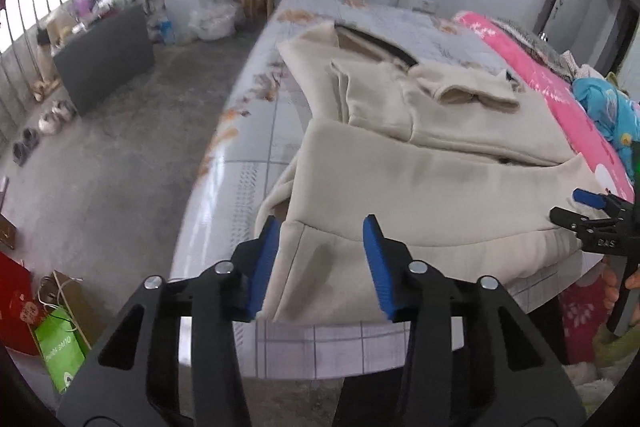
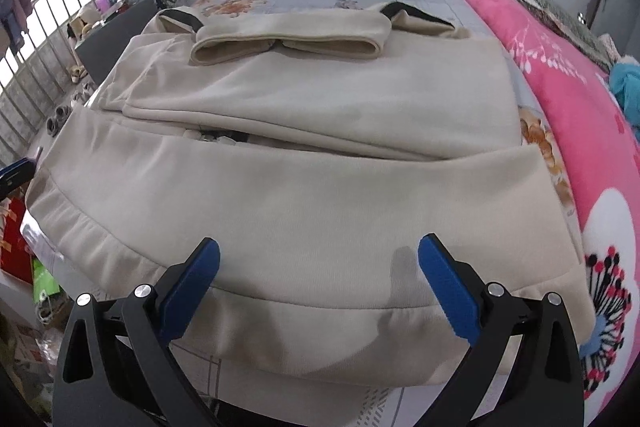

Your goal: Fold large clothes

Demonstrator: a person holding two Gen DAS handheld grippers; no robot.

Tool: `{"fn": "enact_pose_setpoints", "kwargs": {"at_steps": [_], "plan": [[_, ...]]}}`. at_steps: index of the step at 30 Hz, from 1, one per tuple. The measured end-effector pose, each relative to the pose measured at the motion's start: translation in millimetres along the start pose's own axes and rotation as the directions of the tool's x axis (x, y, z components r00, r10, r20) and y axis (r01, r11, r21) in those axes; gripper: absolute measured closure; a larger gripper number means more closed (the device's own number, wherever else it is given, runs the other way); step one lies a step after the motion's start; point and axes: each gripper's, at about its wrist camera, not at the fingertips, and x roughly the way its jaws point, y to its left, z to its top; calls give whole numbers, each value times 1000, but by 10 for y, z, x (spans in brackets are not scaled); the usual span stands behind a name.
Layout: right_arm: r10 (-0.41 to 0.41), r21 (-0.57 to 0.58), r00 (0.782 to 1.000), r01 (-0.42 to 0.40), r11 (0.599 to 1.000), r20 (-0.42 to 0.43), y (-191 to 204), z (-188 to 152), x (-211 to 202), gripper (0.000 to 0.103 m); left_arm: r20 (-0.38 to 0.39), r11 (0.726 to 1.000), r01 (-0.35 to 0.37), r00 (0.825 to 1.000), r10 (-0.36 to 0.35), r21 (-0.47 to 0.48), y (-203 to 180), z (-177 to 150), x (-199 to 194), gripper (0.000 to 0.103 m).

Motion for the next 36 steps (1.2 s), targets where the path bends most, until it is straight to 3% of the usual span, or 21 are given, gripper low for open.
{"fn": "enact_pose_setpoints", "kwargs": {"at_steps": [2,4,8,18,22,24,26,29,32,36], "plan": [[-9,-10,1000,8,1000,-5,17,0,15,6,-56,1000,-10,998,10,-14,27,27,165,67],[-8,-8,1000,8,1000,-10,12,-4,28,6,-71,999,26,997,-29,-43,66,38,221,68],[10,20,1000,-10,1000,-25,-35,-6,57,6,-19,993,105,994,-106,-46,88,49,151,69],[17,32,999,-16,999,-33,-40,-1,94,6,-30,965,226,972,-231,-131,228,225,501,70],[14,26,999,-13,1000,-35,-33,-1,101,6,31,943,316,949,-315,-105,141,293,407,70],[6,24,999,-6,1000,-34,-22,-1,107,6,32,957,275,961,-273,-88,79,314,422,70],[1,23,999,0,1000,-33,-12,4,114,6,-16,986,159,987,-160,-57,0,330,544,71],[1,23,999,0,1000,-32,-8,10,117,6,-19,998,61,998,-61,14,-172,342,592,73],[13,37,1000,-12,999,-27,-31,9,99,6,12,990,-69,998,68,123,-424,307,589,76],[62,64,998,-63,996,23,-153,-38,-100,6,53,947,-226,974,220,229,-662,230,600,83]]}}
